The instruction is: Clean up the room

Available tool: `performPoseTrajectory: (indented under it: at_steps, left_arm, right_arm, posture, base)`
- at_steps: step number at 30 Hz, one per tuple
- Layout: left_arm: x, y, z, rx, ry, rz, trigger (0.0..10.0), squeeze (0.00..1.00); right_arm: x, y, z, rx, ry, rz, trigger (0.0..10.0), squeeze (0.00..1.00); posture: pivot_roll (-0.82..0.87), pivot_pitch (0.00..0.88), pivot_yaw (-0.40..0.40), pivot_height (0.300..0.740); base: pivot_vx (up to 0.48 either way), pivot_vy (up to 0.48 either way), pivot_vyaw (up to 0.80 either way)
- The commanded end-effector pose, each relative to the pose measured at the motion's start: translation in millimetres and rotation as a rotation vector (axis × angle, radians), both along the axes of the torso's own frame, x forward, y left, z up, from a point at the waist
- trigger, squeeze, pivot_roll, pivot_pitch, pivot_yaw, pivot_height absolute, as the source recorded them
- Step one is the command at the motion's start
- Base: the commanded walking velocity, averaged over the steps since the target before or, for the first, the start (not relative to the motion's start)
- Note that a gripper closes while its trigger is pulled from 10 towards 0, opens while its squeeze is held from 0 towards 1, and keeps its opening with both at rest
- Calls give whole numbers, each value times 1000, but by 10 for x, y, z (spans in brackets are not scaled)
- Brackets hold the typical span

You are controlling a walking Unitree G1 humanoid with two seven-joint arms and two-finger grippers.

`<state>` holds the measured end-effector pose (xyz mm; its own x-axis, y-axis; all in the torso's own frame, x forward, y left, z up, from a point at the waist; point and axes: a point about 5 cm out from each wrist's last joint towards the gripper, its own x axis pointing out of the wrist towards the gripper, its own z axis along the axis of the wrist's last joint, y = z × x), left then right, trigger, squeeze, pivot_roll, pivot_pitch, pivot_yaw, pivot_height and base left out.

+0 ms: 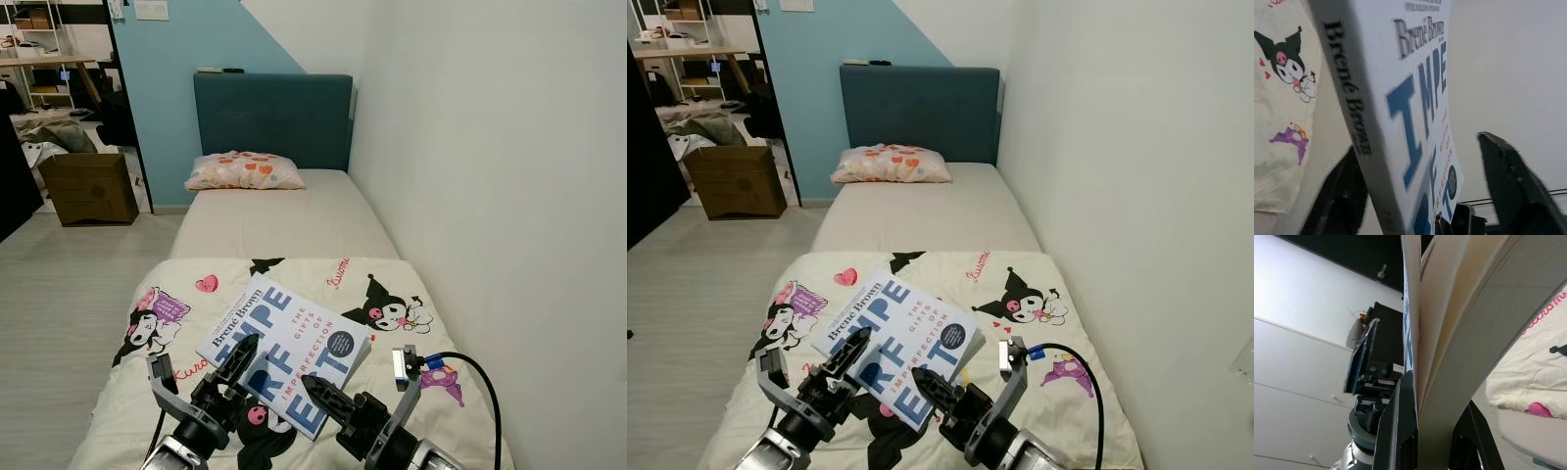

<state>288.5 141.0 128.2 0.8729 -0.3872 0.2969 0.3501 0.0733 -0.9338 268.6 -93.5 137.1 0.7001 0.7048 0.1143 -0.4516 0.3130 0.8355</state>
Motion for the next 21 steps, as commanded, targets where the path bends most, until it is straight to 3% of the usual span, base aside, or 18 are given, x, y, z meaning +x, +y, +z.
performPoseTrajectory:
  at_steps: [1,2,3,4,5,6,7,8,10,11,14,15,16,17,19,20,21]
  left_arm:
    - [-15,-19,-65,3,28,-2,10000,804]
    - [-20,-7,-84,12,38,7,10000,0]
    - [-20,-7,-84,12,38,7,10000,0]
    - [-32,10,-109,22,49,17,10000,0]
    - [-32,10,-109,22,49,17,10000,0]
    - [-60,27,-142,40,60,23,10000,0]
    - [-60,27,-142,40,60,23,10000,0]
    - [-97,42,-179,58,72,28,10000,0]
    - [-128,55,-211,77,82,33,10000,0]
    - [-166,71,-243,94,93,41,10000,0]
    - [-197,83,-268,119,101,46,10000,0]
    - [-232,91,-288,144,108,48,10000,0]
    - [-272,106,-316,206,114,56,10000,0]
    - [-272,106,-316,206,114,56,10000,0]
    - [-302,154,-411,433,151,106,10000,0]
    - [-302,154,-411,433,151,106,10000,0]
    - [-253,240,-581,776,225,202,10000,0]
  right_arm:
    - [14,-15,40,1,-24,-22,10000,0]
    - [62,-60,18,-24,-19,-77,10000,0]
    - [62,-60,18,-24,-19,-77,10000,0]
    - [140,-143,-15,-45,0,-168,10000,0]
    - [140,-143,-15,-45,0,-168,10000,0]
    - [226,-269,-35,-49,19,-277,10000,0]
    - [226,-269,-35,-49,19,-277,10000,0]
    - [291,-393,-41,-37,36,-369,0,0]
    - [329,-482,-41,-30,44,-430,0,0]
    - [358,-569,-41,-46,48,-489,10000,0]
    - [373,-634,-43,-63,50,-533,10000,0]
    - [385,-703,-57,-111,49,-585,10000,0]
    - [392,-768,-92,-248,35,-637,10000,0]
    - [392,-768,-92,-248,35,-637,10000,0]
    - [380,-779,-165,-520,-20,-634,10000,0]
    - [380,-779,-165,-520,-20,-634,10000,0]
    - [339,-749,-235,-670,-74,-657,10000,0]
  posture:
    - [3,125,-17,740]
    - [3,125,-17,740]
    - [3,125,-17,740]
    - [4,125,-17,740]
    - [4,125,-17,740]
    - [5,126,-17,740]
    - [5,126,-17,740]
    - [6,125,-17,740]
    - [6,125,-17,740]
    - [5,125,-18,740]
    - [6,126,-18,740]
    - [6,126,-18,740]
    - [4,123,-18,740]
    - [4,123,-18,740]
    - [3,123,-18,740]
    - [3,123,-18,740]
    - [10,115,-22,740]
  base:
    - [0,0,0]
    - [0,0,0]
    - [0,0,0]
    - [0,0,0]
    - [0,0,0]
    - [0,0,0]
    - [0,0,0]
    - [0,0,0]
    - [0,0,0]
    - [0,0,0]
    - [0,0,0]
    - [0,0,0]
    - [0,0,0]
    - [0,0,0]
    - [0,0,0]
    - [0,0,0]
    - [0,0,0]
